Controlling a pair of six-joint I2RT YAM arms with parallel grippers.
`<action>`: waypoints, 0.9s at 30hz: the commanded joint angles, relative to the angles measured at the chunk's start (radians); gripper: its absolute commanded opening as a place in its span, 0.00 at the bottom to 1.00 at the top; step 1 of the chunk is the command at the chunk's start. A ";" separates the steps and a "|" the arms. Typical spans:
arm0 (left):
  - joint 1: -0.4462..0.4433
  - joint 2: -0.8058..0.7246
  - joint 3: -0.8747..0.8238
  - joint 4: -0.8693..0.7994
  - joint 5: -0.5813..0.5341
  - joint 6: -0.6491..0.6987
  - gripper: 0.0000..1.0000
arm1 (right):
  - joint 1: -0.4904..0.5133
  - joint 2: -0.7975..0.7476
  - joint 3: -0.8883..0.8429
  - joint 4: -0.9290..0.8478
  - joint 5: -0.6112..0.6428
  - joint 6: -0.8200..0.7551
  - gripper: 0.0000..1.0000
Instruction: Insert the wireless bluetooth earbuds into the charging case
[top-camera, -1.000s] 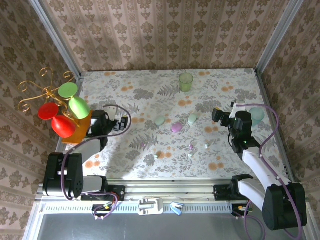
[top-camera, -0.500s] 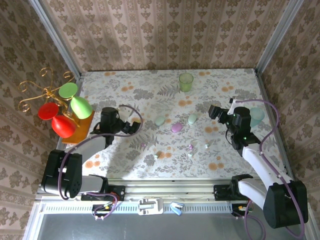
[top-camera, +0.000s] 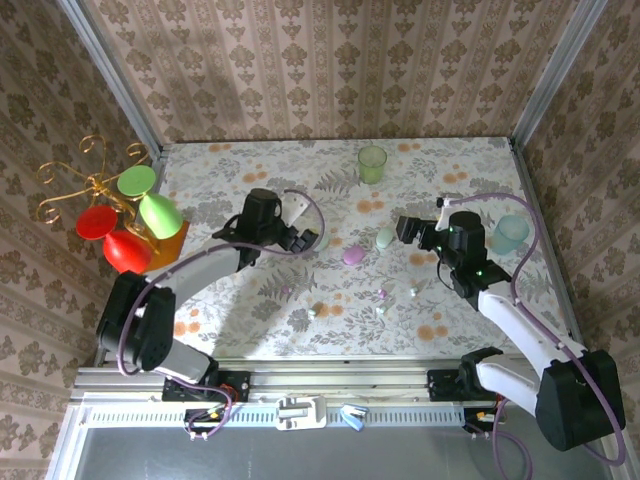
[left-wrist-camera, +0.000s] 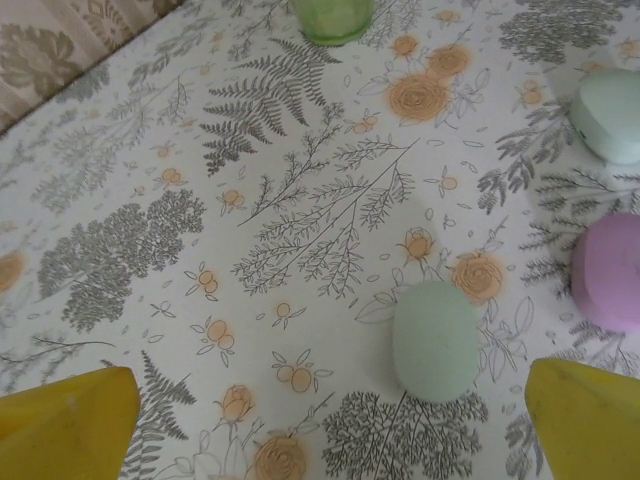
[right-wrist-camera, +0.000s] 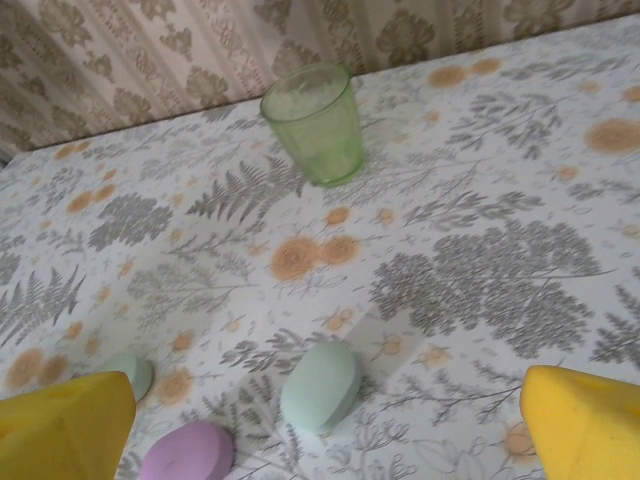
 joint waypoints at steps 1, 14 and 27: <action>0.001 0.081 0.070 -0.071 -0.005 -0.168 1.00 | 0.026 0.032 0.045 -0.059 0.031 0.070 1.00; -0.002 0.322 0.214 -0.086 0.158 -0.713 0.86 | 0.090 0.083 0.030 -0.069 0.070 0.135 1.00; -0.064 0.394 0.195 0.024 0.298 -0.980 0.74 | 0.093 0.084 0.018 -0.072 0.073 0.142 1.00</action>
